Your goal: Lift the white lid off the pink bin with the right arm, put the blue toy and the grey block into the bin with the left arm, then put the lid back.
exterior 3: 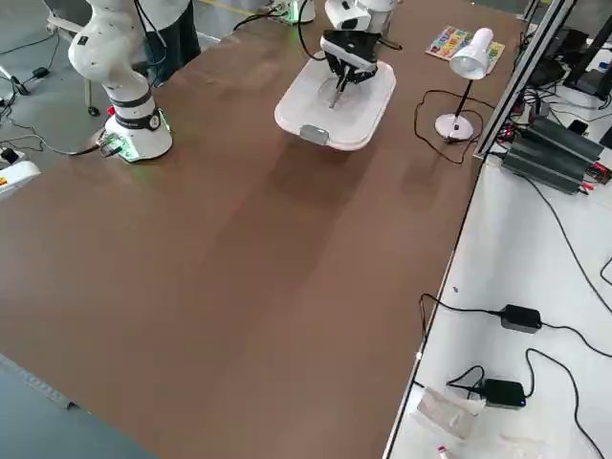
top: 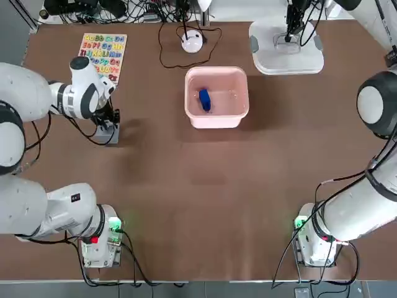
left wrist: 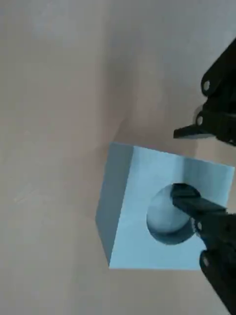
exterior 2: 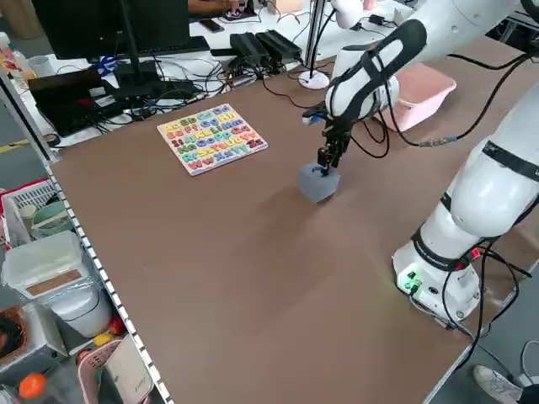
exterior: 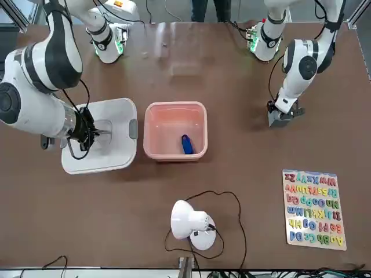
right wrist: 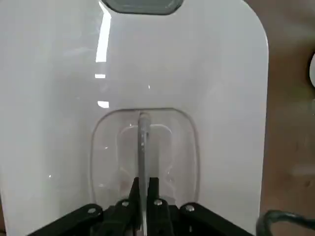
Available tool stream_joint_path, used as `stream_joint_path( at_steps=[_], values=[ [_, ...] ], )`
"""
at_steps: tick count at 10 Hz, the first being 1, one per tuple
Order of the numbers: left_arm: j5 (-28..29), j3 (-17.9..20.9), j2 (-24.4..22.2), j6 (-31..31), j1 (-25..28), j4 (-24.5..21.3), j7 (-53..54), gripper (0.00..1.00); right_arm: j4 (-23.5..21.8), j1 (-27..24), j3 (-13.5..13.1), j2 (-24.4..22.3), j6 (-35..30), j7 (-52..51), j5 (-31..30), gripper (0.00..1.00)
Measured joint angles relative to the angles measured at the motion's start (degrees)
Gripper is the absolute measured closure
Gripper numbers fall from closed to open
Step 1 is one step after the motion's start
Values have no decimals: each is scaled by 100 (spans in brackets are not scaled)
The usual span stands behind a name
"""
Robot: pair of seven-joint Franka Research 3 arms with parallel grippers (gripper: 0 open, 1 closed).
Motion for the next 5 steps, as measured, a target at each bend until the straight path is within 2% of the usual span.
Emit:
stream_joint_path(
  at_steps=[2,3,4,5],
  values=[
    [63,0,19,6,37,15,0,64,0,0,0,0,0,0,0,93],
    [68,0,19,13,71,22,0,70,0,0,0,0,0,0,0,93],
    [72,0,16,13,96,49,3,74,0,0,0,0,0,0,-3,93],
    [73,1,9,-62,108,128,3,74,0,0,-1,0,0,0,-4,93]
  ],
)
